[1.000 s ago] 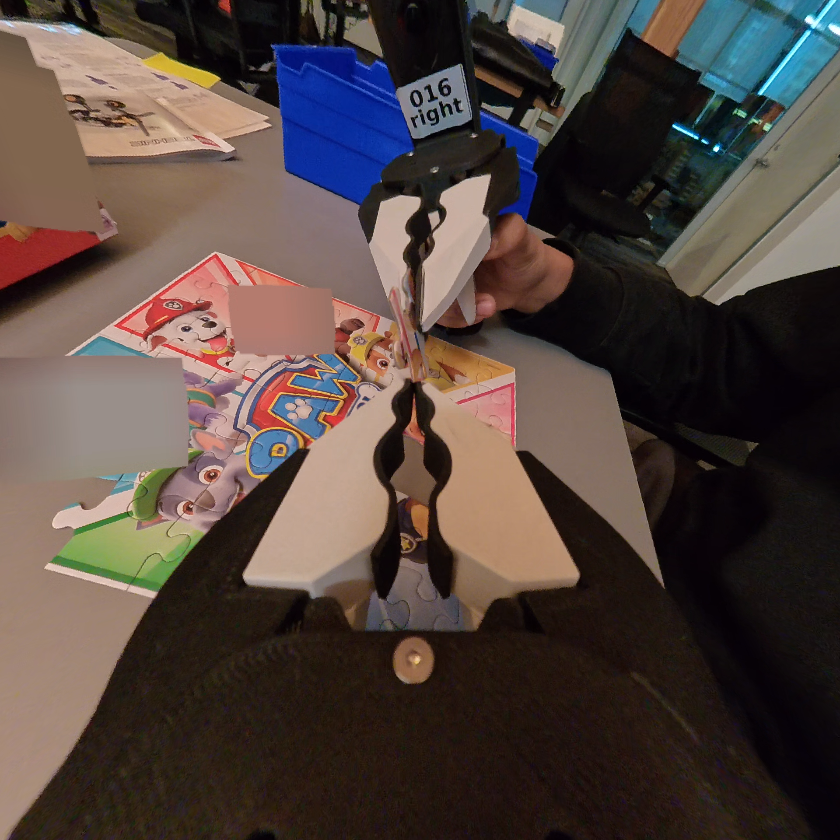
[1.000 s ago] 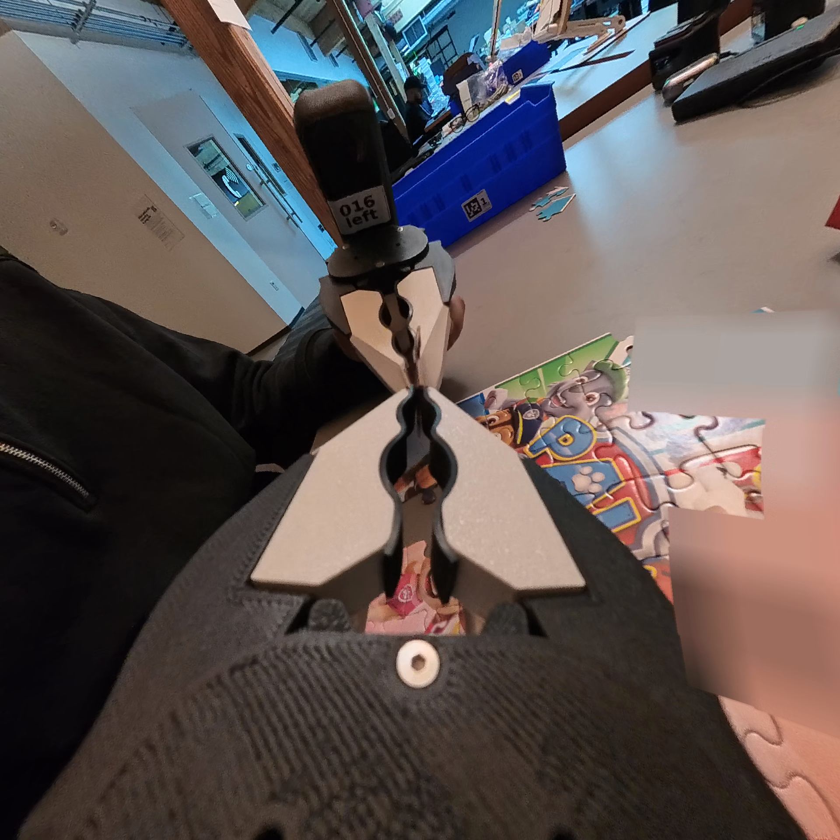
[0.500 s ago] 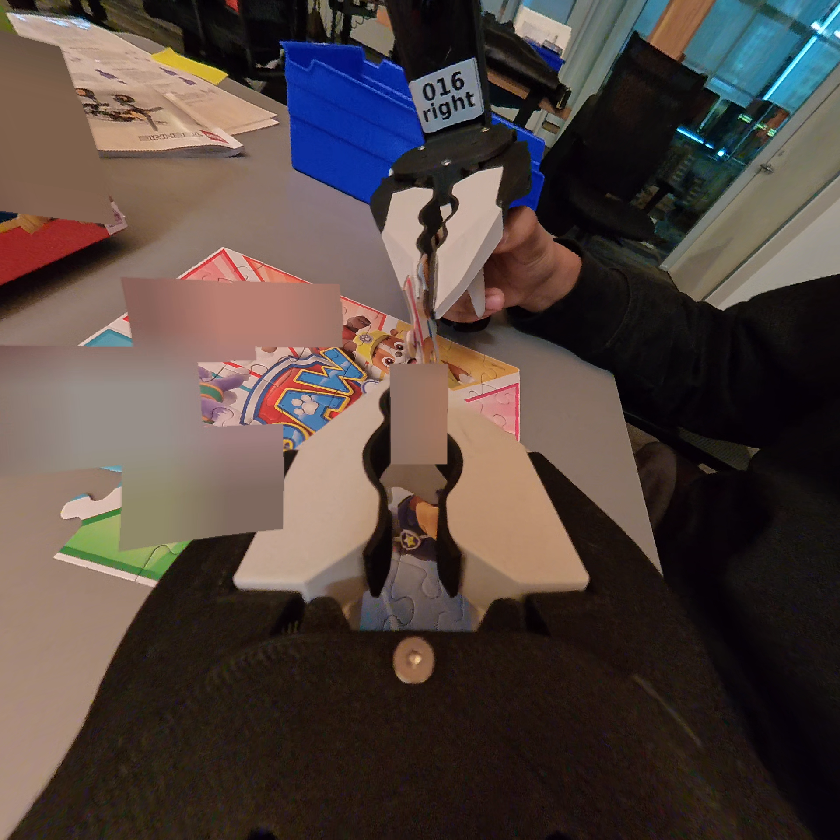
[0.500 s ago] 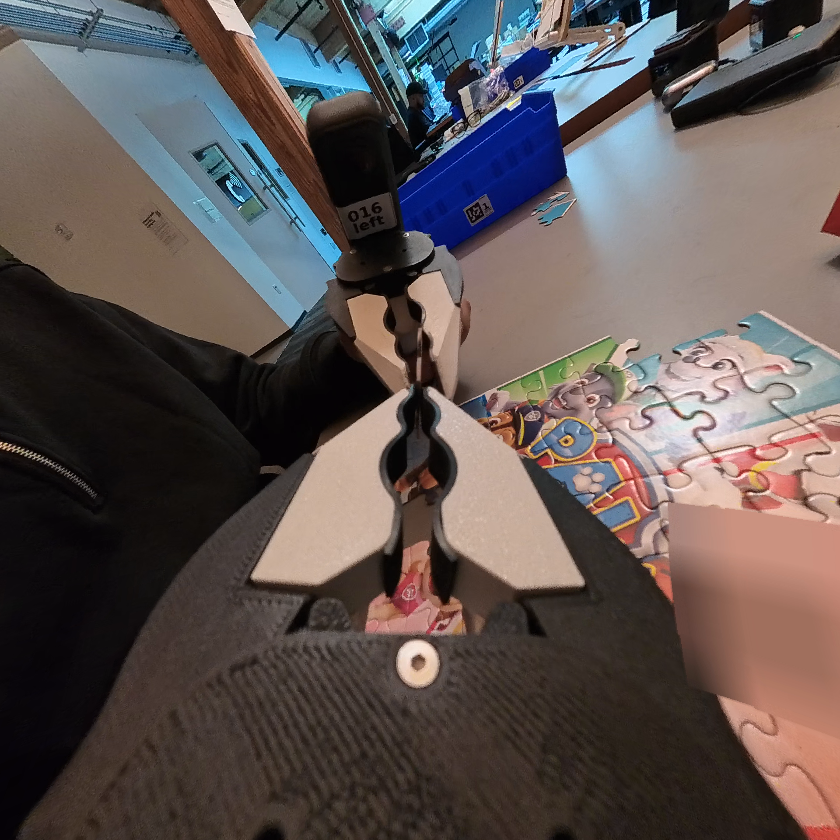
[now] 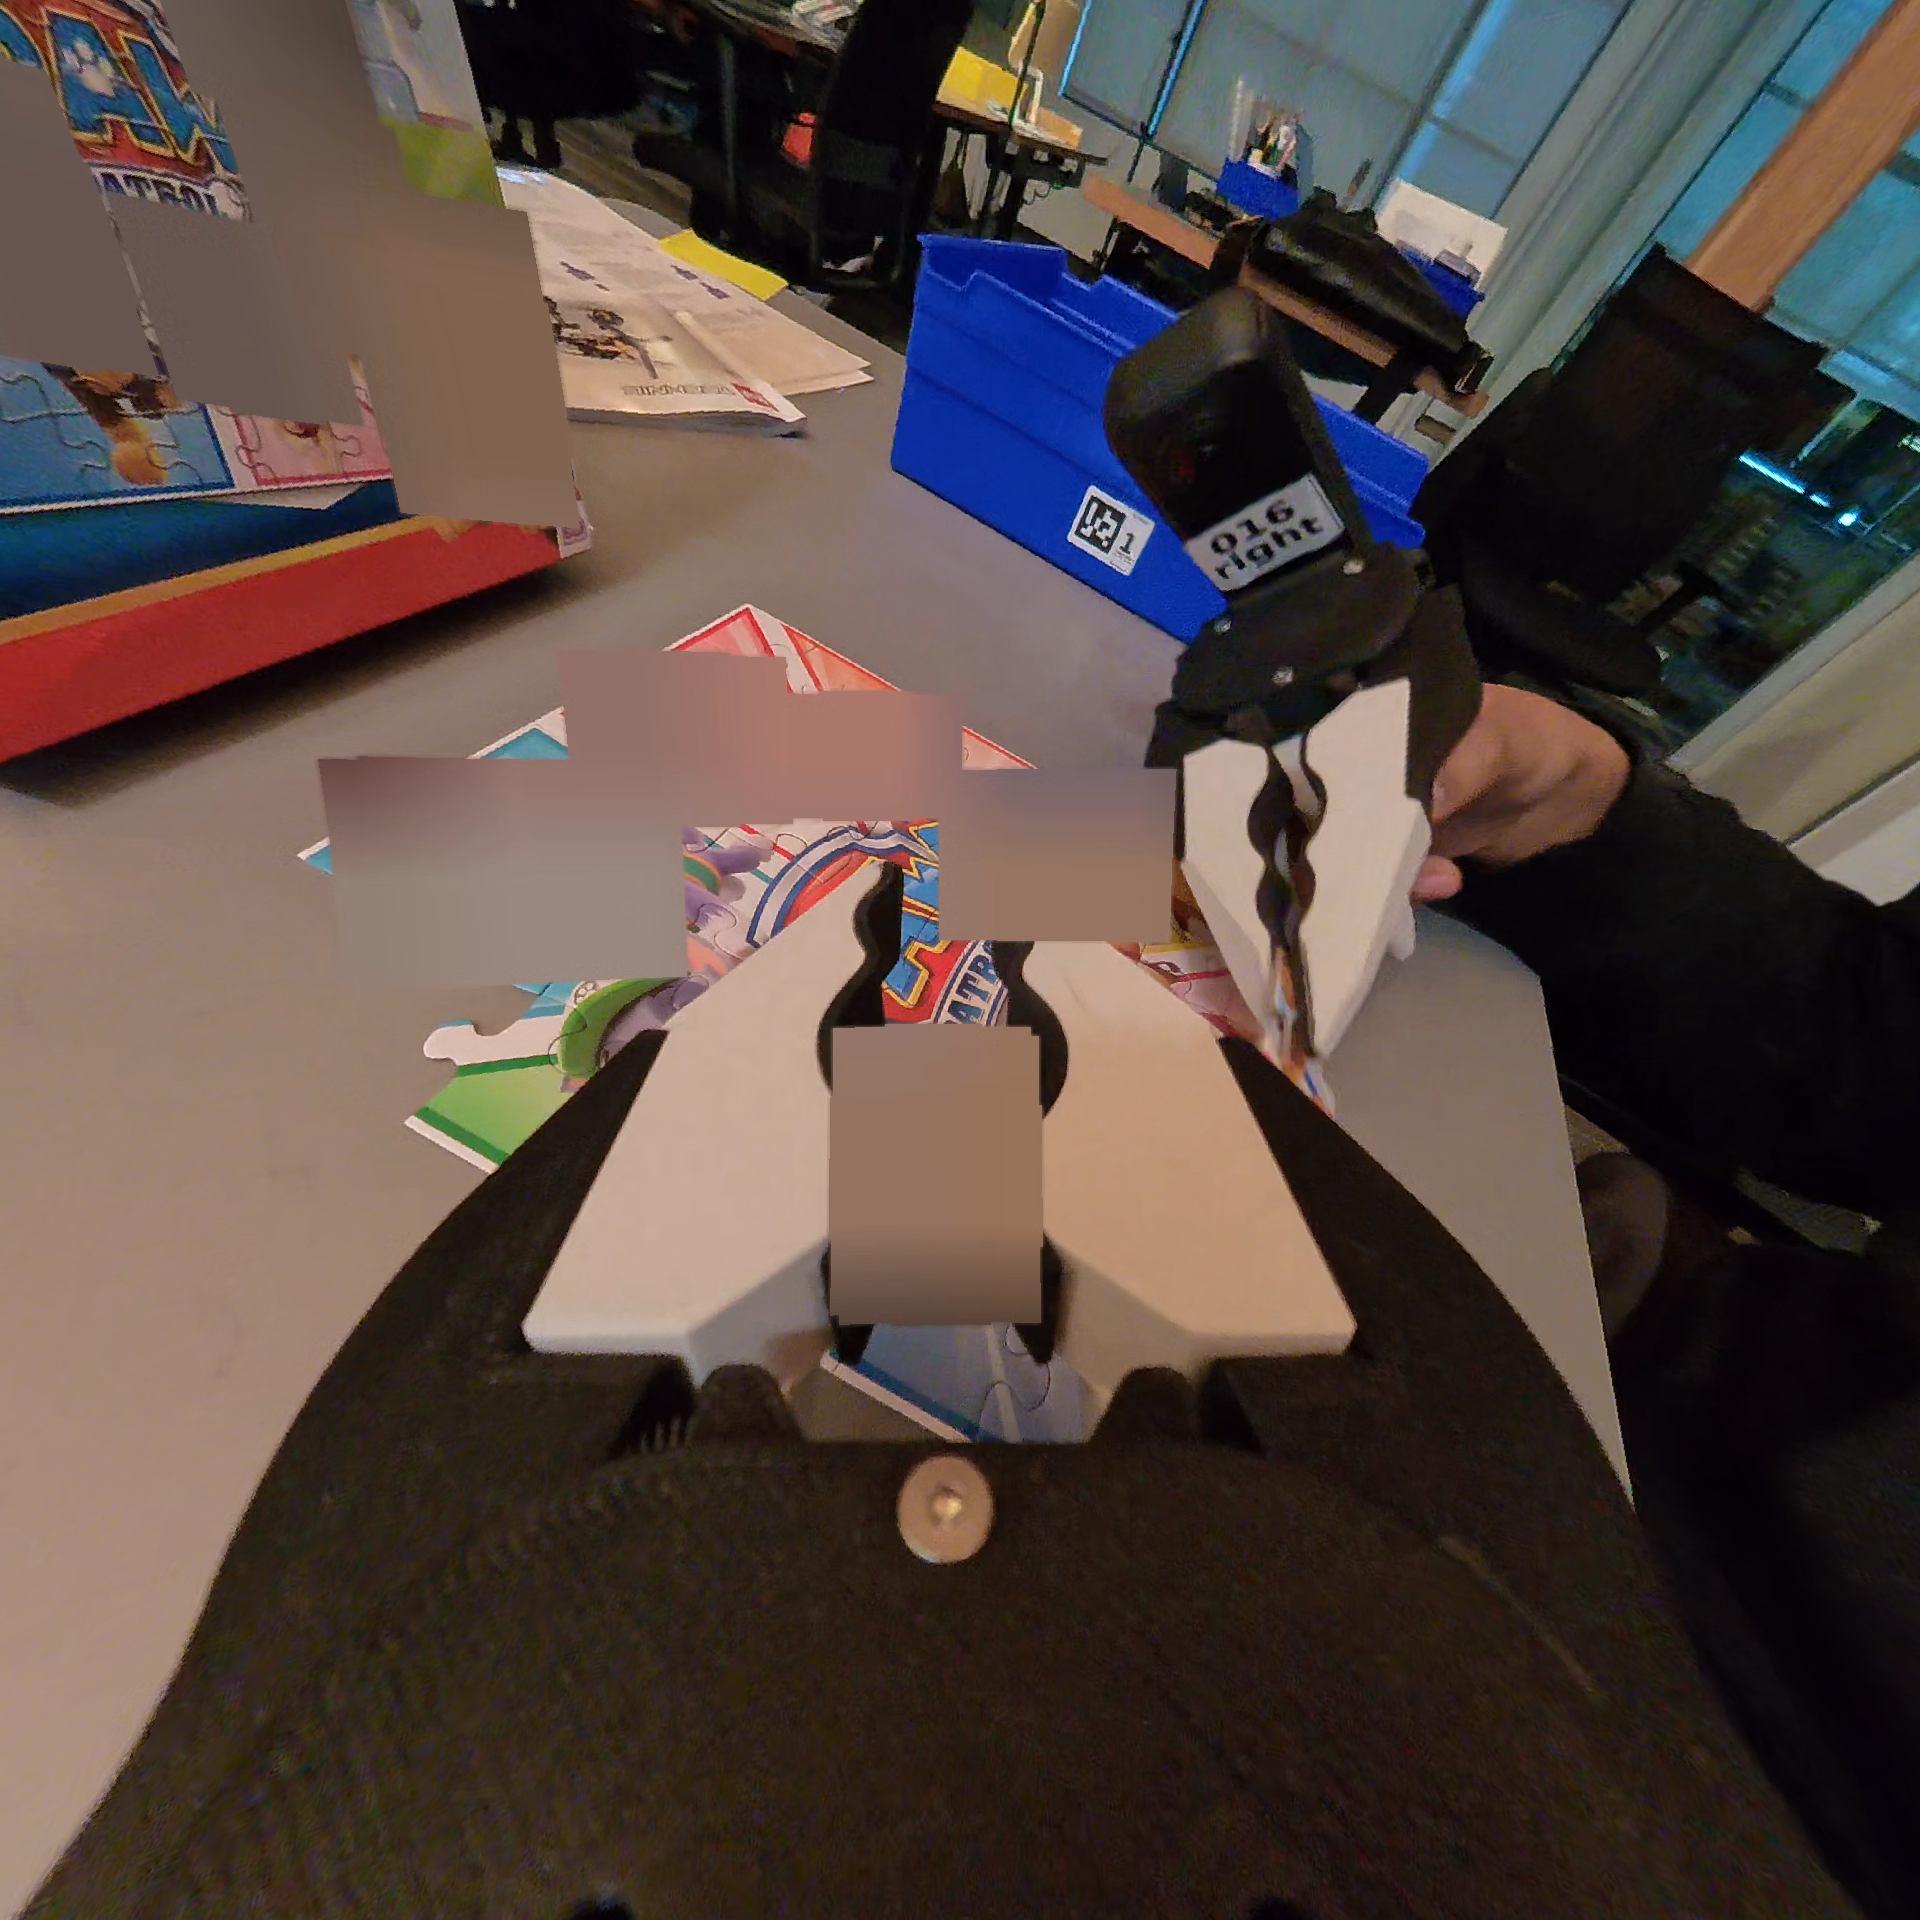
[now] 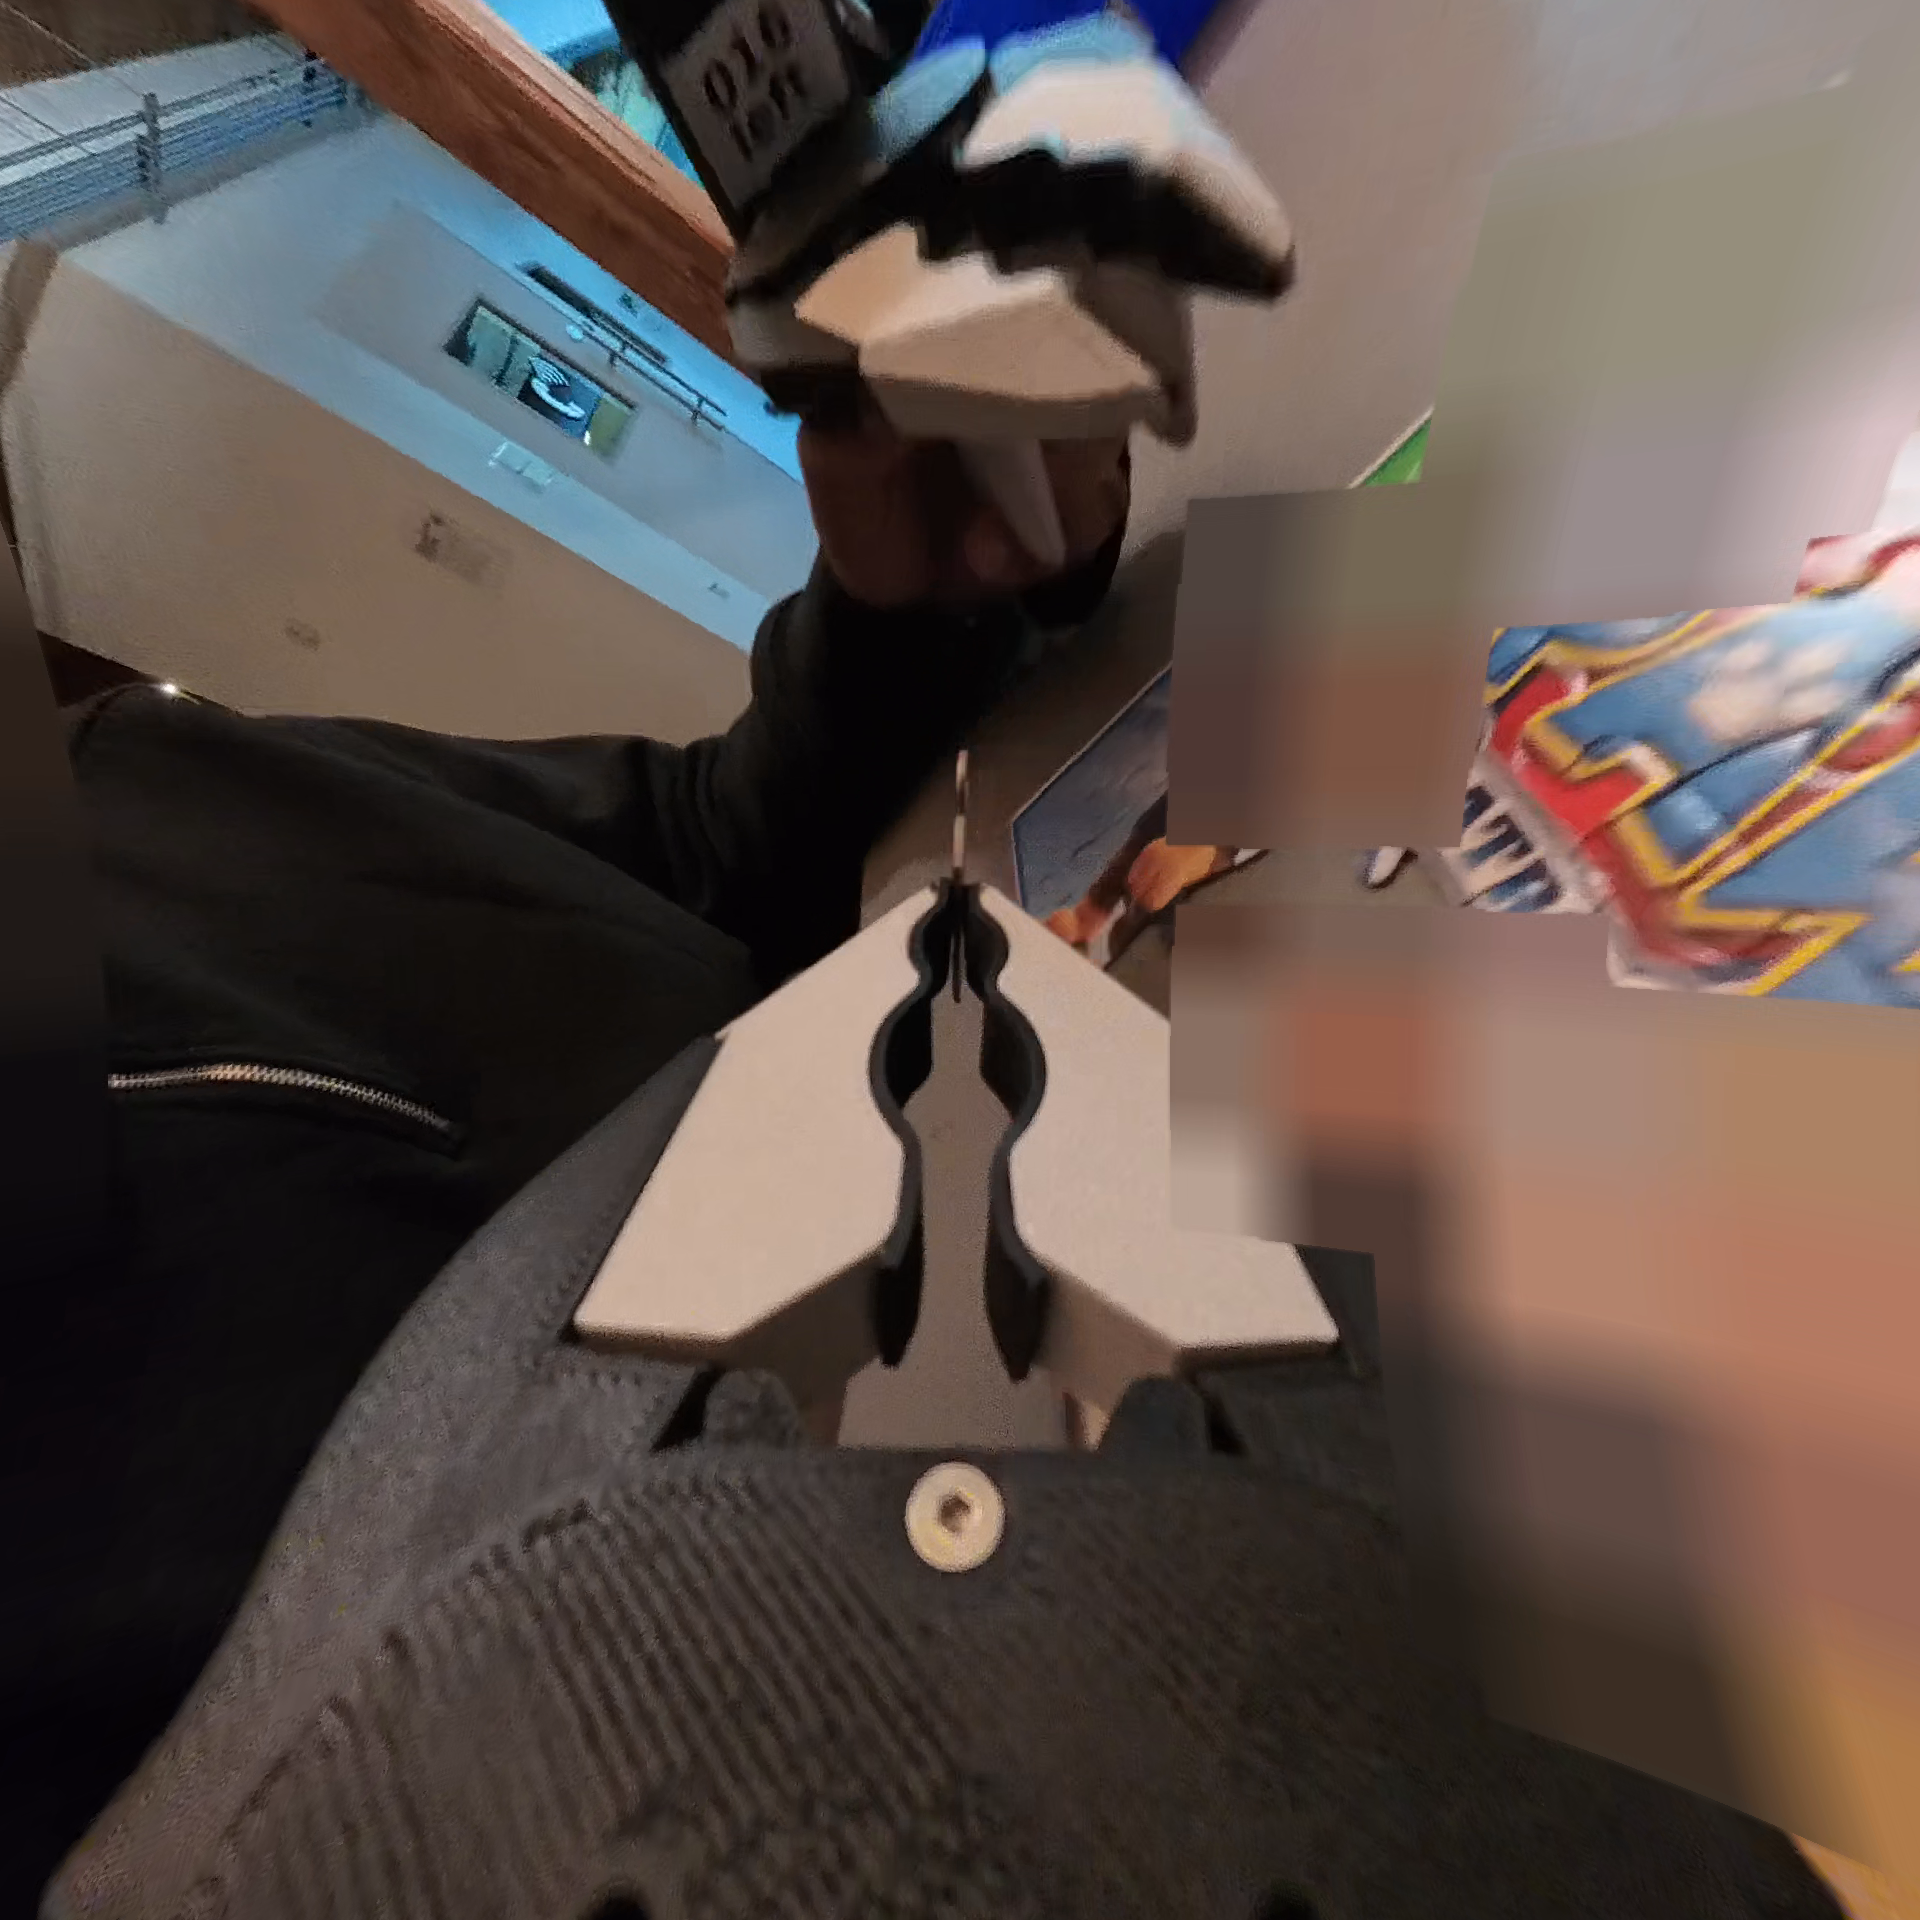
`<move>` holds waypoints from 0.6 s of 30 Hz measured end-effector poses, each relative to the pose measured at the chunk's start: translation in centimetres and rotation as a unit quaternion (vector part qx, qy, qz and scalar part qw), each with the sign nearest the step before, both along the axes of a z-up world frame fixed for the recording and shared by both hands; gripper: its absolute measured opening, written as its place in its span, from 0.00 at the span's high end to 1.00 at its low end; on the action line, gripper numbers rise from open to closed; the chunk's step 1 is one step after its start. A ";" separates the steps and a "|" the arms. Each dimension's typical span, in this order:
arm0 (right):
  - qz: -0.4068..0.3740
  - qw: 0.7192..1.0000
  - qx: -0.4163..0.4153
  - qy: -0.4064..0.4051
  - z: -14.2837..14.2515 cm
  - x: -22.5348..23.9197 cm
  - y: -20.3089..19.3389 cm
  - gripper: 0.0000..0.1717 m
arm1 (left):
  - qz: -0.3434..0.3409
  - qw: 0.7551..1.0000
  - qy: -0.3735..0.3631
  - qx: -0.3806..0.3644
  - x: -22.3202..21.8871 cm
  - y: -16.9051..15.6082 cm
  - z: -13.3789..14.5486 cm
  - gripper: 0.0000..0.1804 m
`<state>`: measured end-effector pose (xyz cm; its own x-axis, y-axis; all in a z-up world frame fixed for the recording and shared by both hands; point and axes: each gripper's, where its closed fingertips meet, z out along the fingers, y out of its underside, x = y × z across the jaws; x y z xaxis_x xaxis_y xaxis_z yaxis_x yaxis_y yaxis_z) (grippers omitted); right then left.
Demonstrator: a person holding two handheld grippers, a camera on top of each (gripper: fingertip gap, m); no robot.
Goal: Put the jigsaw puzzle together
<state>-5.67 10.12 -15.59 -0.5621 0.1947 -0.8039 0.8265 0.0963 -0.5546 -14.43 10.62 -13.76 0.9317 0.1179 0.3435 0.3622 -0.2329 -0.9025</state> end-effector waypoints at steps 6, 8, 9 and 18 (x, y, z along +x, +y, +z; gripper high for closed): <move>-0.004 0.997 0.081 -0.017 -2.4 1.4 -0.1 1.00 | -0.004 1.000 0.007 -0.012 0.2 0.2 -0.4 0.91; -0.009 0.996 0.083 -0.020 -2.4 1.3 0.0 1.00 | -0.005 1.000 0.009 -0.015 0.2 0.2 -0.5 0.91; -0.010 0.996 0.084 -0.021 -2.4 1.4 0.0 1.00 | -0.005 1.000 0.010 -0.016 0.2 0.2 -0.5 0.91; -0.014 0.996 0.089 -0.025 -3.0 2.1 -0.4 1.00 | -0.005 1.000 0.009 -0.012 0.3 0.2 -0.3 0.91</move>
